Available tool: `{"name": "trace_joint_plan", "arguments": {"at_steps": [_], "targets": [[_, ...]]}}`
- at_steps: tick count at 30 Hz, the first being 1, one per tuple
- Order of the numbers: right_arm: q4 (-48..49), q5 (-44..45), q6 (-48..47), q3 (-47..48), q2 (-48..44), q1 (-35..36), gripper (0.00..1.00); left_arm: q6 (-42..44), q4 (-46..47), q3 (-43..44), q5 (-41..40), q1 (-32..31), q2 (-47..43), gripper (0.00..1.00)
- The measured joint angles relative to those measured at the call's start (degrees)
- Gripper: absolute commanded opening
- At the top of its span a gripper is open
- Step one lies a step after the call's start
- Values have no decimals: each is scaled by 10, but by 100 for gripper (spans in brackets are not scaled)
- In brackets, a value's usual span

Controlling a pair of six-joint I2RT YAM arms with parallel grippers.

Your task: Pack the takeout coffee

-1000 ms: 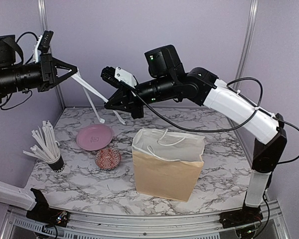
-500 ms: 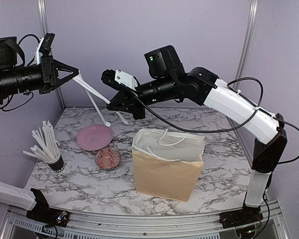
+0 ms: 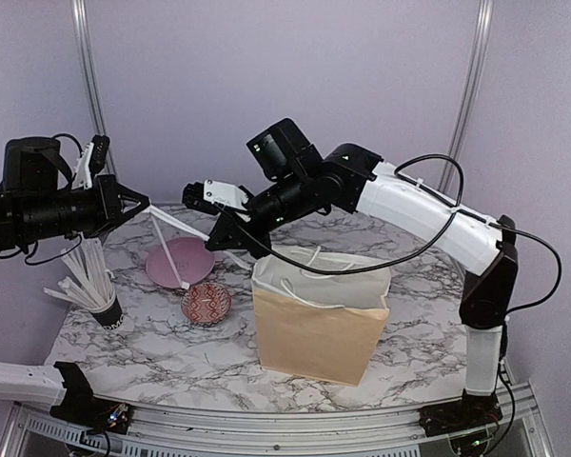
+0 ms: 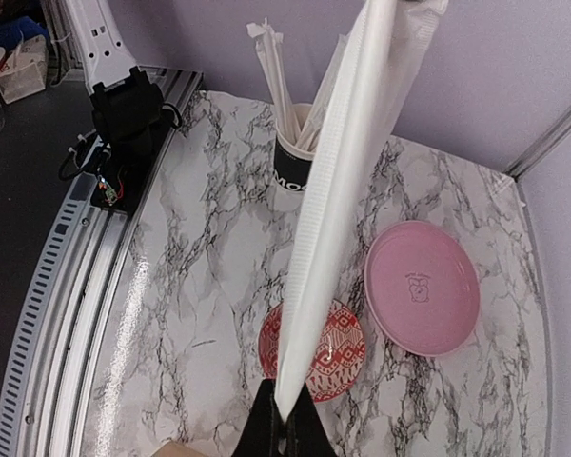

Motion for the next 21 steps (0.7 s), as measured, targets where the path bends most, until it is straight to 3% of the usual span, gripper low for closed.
{"name": "trace_joint_plan", "arguments": {"at_steps": [3,9,21], "targets": [[-22,2,-1,0,23,0,0,-18,1,-43,-7,2,-7,18],[-35,1,-5,3,32,0,0,-31,2,-60,-23,3,-36,41],[-41,14,-20,9,-1,0,0,-25,-7,-33,-57,3,-49,56]]}}
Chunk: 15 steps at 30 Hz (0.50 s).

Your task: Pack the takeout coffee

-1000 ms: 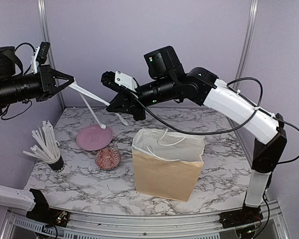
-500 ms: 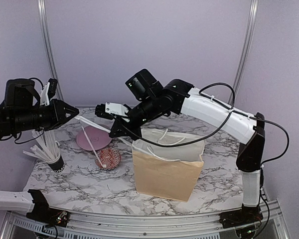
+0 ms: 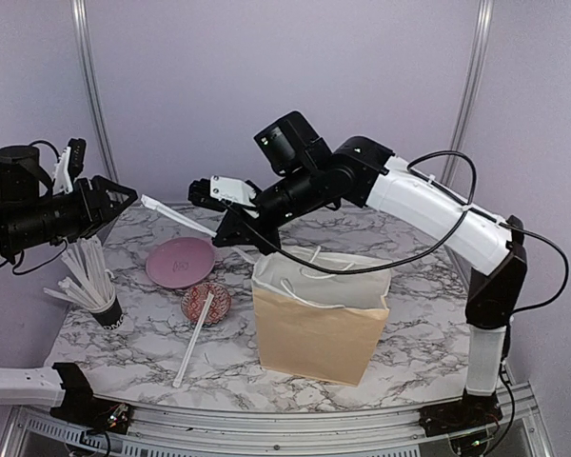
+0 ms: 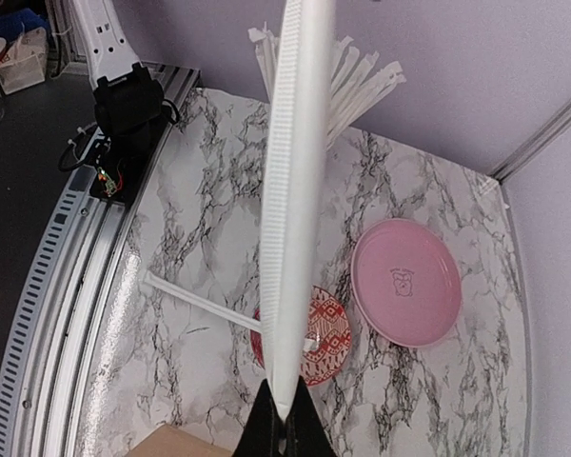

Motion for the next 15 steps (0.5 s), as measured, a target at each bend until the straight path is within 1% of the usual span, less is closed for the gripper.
{"name": "trace_joint_plan", "arguments": {"at_steps": [5,9,15], "targets": [[13,3,-4,-29,-100,-10,0,3,-23,0,-15,0,25,60],[26,-2,-5,-65,-185,-33,0,15,-40,0,-18,0,58,61],[41,-76,-3,-232,-307,-88,0,26,-63,-2,-13,0,105,61]]}}
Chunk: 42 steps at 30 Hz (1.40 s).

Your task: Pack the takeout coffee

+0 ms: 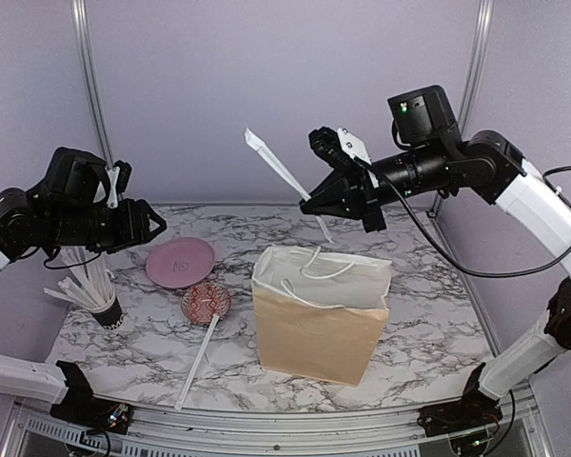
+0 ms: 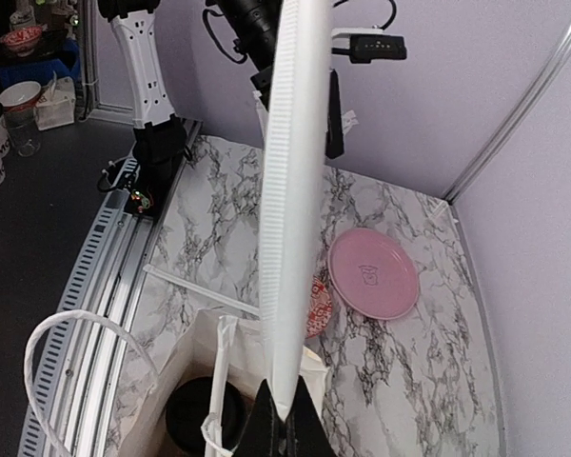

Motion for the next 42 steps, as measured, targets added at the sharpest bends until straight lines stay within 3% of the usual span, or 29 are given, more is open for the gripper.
{"name": "trace_joint_plan", "arguments": {"at_steps": [10,11,14,16,18,27,35,42], "targets": [[-19,-50,-5,-203,-75,-3,0,0,-5,-46,32,-12,47,60],[-24,-49,-7,-209,-78,-3,8,0,-5,-52,35,-15,52,60],[-52,-47,-19,-213,-79,-5,45,0,-7,-64,41,-22,62,59],[-69,-42,-24,-212,-78,-6,57,0,-8,-70,41,-30,69,60],[-82,-36,-26,-208,-76,-10,63,2,-9,-73,42,-41,77,60],[-101,-63,-28,-109,-87,-61,65,15,-7,-97,36,-101,165,58],[-101,-62,-26,-108,-99,-64,64,15,2,-132,18,-124,219,59],[-98,-57,-24,-108,-99,-64,63,20,45,-147,9,-136,292,42]]}}
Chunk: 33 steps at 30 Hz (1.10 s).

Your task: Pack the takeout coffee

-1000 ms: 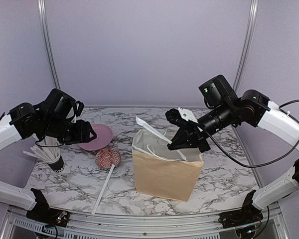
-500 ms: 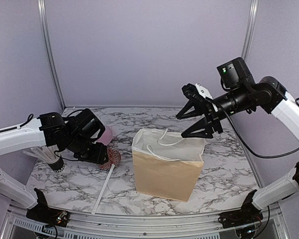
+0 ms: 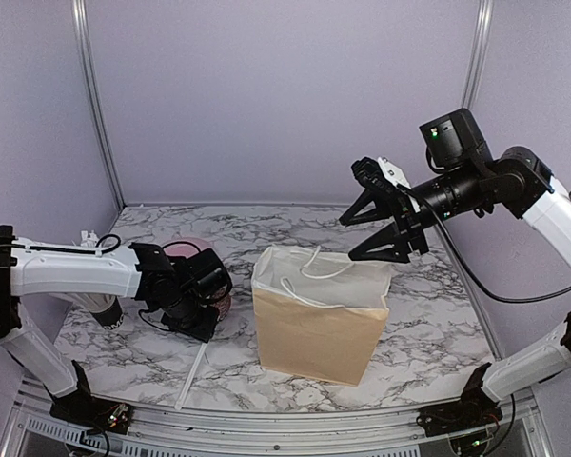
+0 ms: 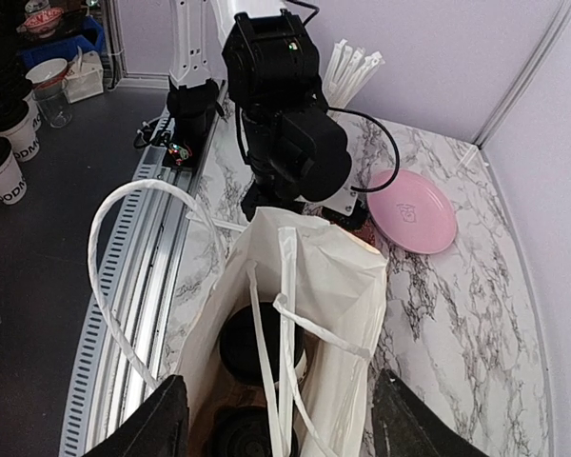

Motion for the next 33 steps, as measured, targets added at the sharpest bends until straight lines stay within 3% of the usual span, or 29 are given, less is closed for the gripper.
{"name": "trace_joint_plan", "arguments": {"at_steps": [2,6,7,16,23,28,33], "targets": [[0,4,0,0,0,0,63,2,12,0,0,0,17,36],[1,12,1,0,0,0,63,11,30,0,-1,0,48,3],[1,14,1,0,0,0,63,10,32,0,-2,0,53,0],[4,27,3,0,0,0,62,14,30,5,25,-2,44,0],[4,31,3,4,12,0,61,-3,7,77,14,-12,-130,0],[8,33,3,4,21,0,61,-8,3,97,-122,-14,-278,0],[12,33,3,4,24,0,61,12,3,79,-291,-14,-366,0]]}}
